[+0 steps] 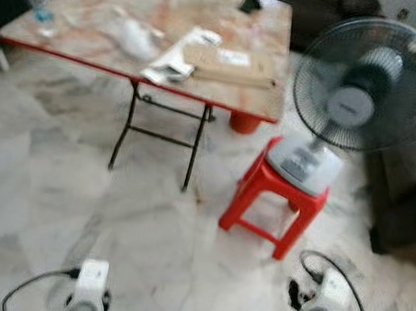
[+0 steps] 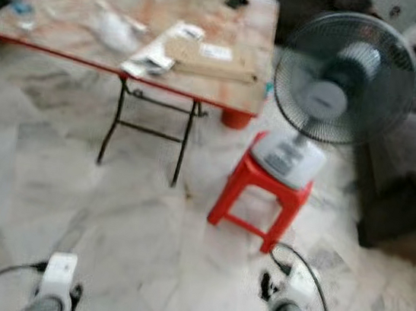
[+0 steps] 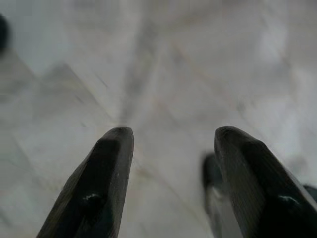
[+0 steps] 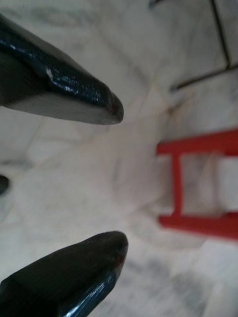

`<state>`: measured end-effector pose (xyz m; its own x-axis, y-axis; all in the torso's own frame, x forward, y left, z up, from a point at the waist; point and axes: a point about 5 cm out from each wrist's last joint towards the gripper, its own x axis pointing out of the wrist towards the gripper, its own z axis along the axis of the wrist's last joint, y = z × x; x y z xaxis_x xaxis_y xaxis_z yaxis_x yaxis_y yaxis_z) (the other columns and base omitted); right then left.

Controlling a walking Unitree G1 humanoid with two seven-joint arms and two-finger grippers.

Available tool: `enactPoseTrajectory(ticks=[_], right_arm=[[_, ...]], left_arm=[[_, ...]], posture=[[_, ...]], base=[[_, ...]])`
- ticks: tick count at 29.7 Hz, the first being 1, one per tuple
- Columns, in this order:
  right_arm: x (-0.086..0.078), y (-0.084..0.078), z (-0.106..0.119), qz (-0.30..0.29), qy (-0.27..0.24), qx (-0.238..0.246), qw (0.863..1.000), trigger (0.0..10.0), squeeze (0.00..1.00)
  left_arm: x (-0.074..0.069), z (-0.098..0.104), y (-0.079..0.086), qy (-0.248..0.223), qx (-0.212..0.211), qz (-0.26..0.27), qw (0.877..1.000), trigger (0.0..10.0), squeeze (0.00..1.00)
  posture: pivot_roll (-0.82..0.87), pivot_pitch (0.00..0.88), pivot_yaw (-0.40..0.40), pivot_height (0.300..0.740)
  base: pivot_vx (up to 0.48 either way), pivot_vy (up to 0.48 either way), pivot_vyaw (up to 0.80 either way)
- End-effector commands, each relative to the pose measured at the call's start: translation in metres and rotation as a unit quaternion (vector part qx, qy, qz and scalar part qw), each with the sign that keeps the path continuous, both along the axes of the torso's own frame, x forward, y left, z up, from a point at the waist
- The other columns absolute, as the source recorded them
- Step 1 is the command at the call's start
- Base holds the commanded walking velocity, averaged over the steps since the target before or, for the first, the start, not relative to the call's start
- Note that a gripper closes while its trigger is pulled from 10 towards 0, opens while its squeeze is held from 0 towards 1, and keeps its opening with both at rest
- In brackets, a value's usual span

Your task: Picking trash to rubbish bin

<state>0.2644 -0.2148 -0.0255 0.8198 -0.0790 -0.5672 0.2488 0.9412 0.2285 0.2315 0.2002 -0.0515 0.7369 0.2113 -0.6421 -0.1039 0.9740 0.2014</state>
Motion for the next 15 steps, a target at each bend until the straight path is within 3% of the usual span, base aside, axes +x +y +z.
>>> enactPoseTrajectory(ticks=[1,3,5,7,8,12,14,15], right_arm=[[0.002,-0.008,0.005,0.004,-0.013,-0.015,1.0,10.0,0.0],[0.016,-0.003,0.016,0.026,-0.041,-0.023,0.999,10.0,0.0],[0.032,0.005,0.031,0.044,-0.078,-0.022,0.996,10.0,0.0],[0.052,0.018,0.052,0.067,-0.132,-0.016,0.989,10.0,0.0],[0.052,0.018,0.052,0.067,-0.132,-0.016,0.989,10.0,0.0],[0.08,0.043,0.093,0.105,-0.231,-0.009,0.967,10.0,0.0],[0.09,0.054,0.112,0.117,-0.274,-0.005,0.954,10.0,0.0],[0.094,0.058,0.12,0.122,-0.289,-0.004,0.949,10.0,0.0]], left_arm=[[0.003,0.001,-0.01,-0.004,0.004,-0.021,1.0,10.0,0.0],[0.016,0.011,-0.013,-0.033,0.018,-0.035,0.999,10.0,0.0],[0.033,0.026,-0.017,-0.079,0.029,-0.052,0.995,10.0,0.0],[0.055,0.051,-0.025,-0.158,0.036,-0.061,0.985,10.0,0.0],[0.055,0.051,-0.025,-0.158,0.036,-0.061,0.985,10.0,0.0],[0.086,0.105,-0.036,-0.295,0.045,-0.042,0.954,10.0,0.0],[0.096,0.126,-0.04,-0.334,0.055,-0.036,0.94,10.0,0.0],[0.1,0.135,-0.042,-0.349,0.079,-0.035,0.933,10.0,0.0]], posture=[[0.01,0.134,-0.094,0.74],[0.01,0.137,-0.092,0.74],[0.01,0.146,-0.09,0.74],[0.02,0.149,-0.087,0.74],[0.02,0.149,-0.087,0.74],[0.02,0.155,-0.085,0.74],[0.02,0.156,-0.081,0.74],[0.02,0.156,-0.081,0.74]], base=[[0.0,0.458,0.0],[0.0,0.433,0.0],[0.0,0.0,0.0],[0.0,0.0,0.0],[0.0,0.0,0.0],[0.0,0.0,0.0],[0.0,0.0,0.0],[0.0,0.0,0.0]])
